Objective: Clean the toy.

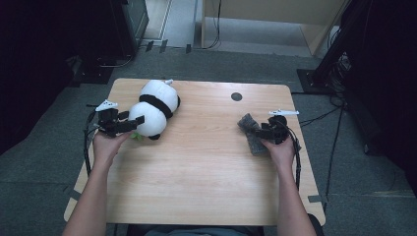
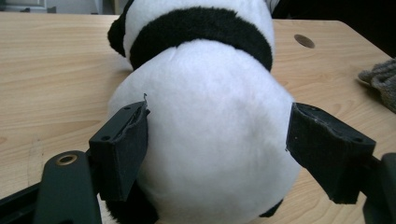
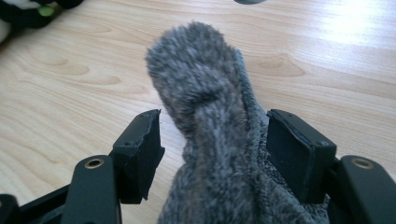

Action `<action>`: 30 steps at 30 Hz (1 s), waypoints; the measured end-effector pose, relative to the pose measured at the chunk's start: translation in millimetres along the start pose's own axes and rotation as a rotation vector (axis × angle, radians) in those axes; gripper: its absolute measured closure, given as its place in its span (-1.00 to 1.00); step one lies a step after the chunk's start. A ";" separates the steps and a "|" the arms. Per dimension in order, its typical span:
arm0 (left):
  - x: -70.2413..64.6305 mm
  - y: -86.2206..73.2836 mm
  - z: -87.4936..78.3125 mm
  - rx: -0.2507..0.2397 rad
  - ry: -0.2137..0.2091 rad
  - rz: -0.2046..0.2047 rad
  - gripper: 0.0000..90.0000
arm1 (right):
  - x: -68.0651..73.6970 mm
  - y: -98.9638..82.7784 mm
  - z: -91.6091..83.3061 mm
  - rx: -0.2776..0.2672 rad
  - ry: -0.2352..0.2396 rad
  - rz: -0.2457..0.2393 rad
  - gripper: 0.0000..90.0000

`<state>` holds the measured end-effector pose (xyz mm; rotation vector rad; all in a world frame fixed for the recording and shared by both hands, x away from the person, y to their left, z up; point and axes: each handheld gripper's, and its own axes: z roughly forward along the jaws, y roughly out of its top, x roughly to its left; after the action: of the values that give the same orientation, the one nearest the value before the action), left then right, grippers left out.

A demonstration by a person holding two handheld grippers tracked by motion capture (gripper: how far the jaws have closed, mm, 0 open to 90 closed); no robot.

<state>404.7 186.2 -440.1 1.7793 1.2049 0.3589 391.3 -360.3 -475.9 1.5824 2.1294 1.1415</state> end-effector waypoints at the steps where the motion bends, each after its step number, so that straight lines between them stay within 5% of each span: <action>1: -1.5 0.9 -1.0 0.004 -0.005 0.005 -0.50 | 1.5 0.3 -1.2 0.002 0.002 -0.003 -0.19; 14: -30.0 11.2 -11.6 0.006 -0.060 0.075 -0.49 | 29.8 4.5 -19.4 -0.012 0.010 -0.076 -0.16; 30: -68.6 2.2 6.8 0.040 -0.145 0.128 -0.49 | 66.9 -4.4 -27.3 -0.008 0.072 -0.165 -0.15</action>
<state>377.8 124.5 -425.2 1.8884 1.0053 0.2761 346.4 -312.9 -444.8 1.3516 2.2506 1.1668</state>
